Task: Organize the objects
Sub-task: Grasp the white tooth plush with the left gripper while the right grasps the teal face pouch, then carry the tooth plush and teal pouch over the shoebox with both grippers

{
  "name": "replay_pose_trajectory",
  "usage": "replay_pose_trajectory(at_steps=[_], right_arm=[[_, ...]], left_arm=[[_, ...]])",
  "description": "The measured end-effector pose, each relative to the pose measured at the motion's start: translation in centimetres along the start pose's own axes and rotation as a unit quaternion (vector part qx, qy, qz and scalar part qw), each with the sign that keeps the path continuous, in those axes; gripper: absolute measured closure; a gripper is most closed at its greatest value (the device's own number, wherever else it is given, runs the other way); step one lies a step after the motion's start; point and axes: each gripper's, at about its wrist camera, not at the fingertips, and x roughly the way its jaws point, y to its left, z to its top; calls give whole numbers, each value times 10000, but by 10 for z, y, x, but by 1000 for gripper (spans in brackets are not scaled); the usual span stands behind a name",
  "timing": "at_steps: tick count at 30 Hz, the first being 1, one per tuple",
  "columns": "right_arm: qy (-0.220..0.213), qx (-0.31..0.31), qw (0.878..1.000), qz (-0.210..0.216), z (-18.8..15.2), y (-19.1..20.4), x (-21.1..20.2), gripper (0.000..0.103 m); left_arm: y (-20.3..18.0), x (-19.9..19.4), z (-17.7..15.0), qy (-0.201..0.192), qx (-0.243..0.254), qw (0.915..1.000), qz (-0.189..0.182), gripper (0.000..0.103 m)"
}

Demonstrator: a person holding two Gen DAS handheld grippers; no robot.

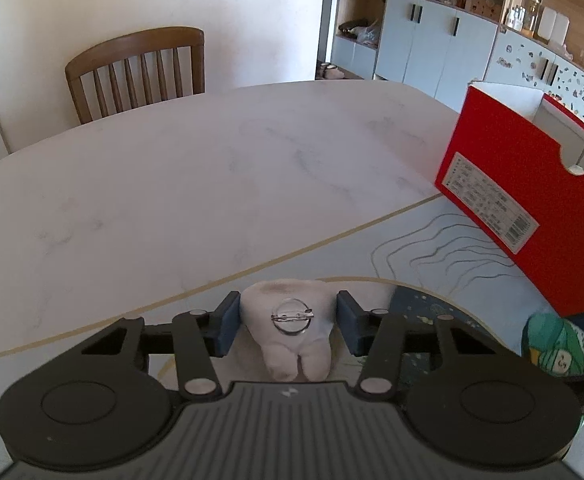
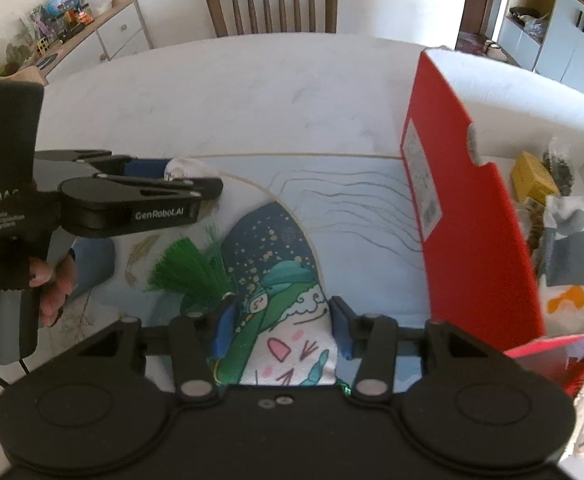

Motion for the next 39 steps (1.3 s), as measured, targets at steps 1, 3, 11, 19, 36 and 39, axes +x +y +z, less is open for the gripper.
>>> replay_pose_trajectory(at_steps=[1, 3, 11, 19, 36, 39], right_arm=[[-43, 0, 10000, 16, 1, 0, -4, 56], [-121, 12, 9999, 86, 3, -2, -12, 57], [-437, -97, 9984, 347, 14, -2, -53, 57], [-688, -158, 9961, 534, 28, -18, -95, 57], [-1224, -3, 9920, 293, 59, -117, -161, 57], [-1295, 44, 9915, 145, 64, -141, -163, 57]], left_arm=[[-1, -4, 0, 12, 8, 10000, 0, 53], [-3, -13, 1, 42, -6, 10000, -30, 53], [-12, -64, 16, -65, -216, 9997, -134, 53], [-26, -112, 44, -176, -374, 9989, -222, 53], [-127, -138, 111, -257, 54, 9985, -485, 53], [-152, -128, 123, -245, 185, 9985, -457, 53]])
